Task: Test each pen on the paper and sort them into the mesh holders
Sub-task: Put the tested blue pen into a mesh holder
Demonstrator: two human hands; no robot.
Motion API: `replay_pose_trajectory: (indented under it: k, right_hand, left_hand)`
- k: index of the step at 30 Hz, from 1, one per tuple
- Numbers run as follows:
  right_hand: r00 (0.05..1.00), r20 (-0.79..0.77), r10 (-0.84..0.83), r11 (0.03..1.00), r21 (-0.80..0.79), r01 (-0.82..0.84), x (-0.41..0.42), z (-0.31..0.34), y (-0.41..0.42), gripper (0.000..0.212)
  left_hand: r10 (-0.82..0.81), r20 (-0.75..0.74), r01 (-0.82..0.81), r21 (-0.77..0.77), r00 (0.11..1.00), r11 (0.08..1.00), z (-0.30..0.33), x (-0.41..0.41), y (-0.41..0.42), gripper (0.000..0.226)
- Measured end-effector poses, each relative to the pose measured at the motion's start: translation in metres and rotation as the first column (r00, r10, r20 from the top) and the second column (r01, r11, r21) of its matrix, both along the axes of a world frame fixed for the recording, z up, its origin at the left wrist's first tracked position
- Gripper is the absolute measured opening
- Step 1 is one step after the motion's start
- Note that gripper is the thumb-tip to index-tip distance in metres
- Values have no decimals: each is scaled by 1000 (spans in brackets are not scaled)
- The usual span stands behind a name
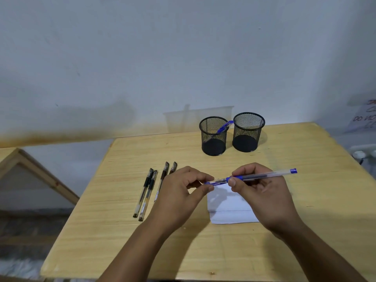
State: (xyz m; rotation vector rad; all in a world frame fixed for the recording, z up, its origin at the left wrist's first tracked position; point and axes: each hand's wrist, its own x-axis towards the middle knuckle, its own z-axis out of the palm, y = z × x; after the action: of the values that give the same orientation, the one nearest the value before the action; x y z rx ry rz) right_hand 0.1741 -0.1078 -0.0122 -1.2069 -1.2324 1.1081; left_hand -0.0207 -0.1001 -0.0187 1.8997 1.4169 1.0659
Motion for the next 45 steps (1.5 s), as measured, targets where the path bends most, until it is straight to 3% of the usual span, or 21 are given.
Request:
replay_pose_trajectory:
  k: [4,21,23,26,29,34,39,41,43,45]
  right_hand:
    - [998,-58,16,1000,6,-15,0,1,-3,18]
    - [994,-111,-2,1000,8,3,-2,-17,-9,12]
    - [987,-159,0,1000,-18,-3,-2,-17,-6,13]
    - [952,-302,-56,994,-103,26,-6,-15,1,30]
    - [939,-324,-114,990,-115,80,-9,-12,12,20]
    - [962,-191,-194,981,-68,184,0,5,47,7]
    - [960,207,-191,981,57,183,27,22,93,8]
    - [893,414,-178,982,126,137,35,31,107,11]
    - [781,605,-154,984,166,66,38,40,118,11]
    - [682,721,-123,985,175,-8,37,47,127,13]
  left_hand:
    - [-18,11,17,17,1000,1000,0,5,-4,15]
    - [-4,-116,27,193,993,981,-6,15,-8,13]
    - [9,-63,1,156,998,988,-8,18,-7,14]
    - [91,145,-86,-38,985,996,-10,28,-9,20]
    - [118,267,-84,-135,956,987,-12,38,-4,16]
    - [96,260,-43,-205,961,978,-17,40,29,34]
    - [209,154,-171,-228,966,958,-29,32,81,48]
    - [267,124,-225,-273,956,935,-35,31,101,59]
    - [285,51,-254,-323,957,911,-40,33,120,83]
    - [276,11,-259,-315,961,913,-47,36,135,91]
